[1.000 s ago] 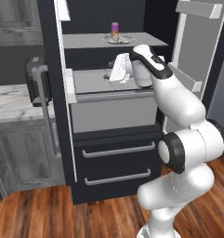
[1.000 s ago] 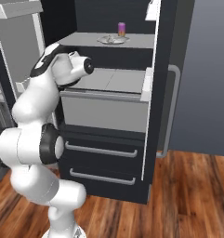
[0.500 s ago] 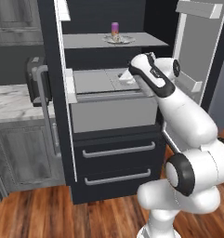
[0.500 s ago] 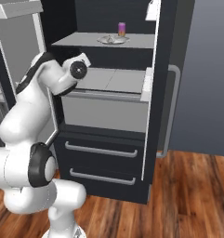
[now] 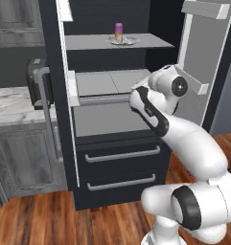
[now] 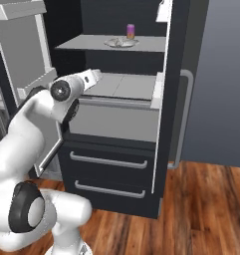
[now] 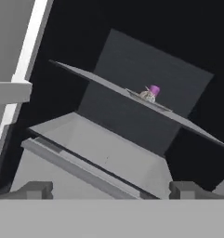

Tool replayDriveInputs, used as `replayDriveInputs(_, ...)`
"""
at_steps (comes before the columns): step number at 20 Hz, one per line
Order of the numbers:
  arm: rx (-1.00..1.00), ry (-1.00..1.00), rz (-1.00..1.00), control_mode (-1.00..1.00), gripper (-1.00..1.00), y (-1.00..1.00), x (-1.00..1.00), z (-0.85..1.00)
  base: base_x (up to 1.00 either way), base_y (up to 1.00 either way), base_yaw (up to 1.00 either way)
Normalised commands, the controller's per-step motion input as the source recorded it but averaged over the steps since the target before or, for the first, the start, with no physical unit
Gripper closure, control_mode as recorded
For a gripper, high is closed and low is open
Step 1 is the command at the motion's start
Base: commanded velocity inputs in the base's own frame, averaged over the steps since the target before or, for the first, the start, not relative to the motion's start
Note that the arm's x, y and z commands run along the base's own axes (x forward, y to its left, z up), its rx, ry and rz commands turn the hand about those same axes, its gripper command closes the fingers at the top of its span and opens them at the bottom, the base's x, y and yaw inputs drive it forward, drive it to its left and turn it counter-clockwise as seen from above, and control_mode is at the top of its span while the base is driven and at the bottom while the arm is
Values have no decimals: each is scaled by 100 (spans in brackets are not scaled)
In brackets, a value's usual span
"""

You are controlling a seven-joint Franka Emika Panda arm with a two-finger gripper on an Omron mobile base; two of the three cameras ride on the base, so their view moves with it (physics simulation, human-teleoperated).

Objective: Retrieve the fish from the fridge and place it on the saucepan with marinade on the stove.

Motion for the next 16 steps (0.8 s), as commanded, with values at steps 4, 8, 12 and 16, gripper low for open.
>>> replayDriveInputs(4, -2, 1, -46, -100, -100, -19, -51, 9, 0, 0, 0)
replayDriveInputs(8, 0, 4, -44, -100, -100, -18, -46, 22, 0, 0, 0)
replayDriveInputs(12, 0, 8, -37, -100, -100, -22, -45, 33, 0, 0, 0)
replayDriveInputs(16, 0, 9, -17, -100, -100, -24, -62, 34, 0, 0, 0)
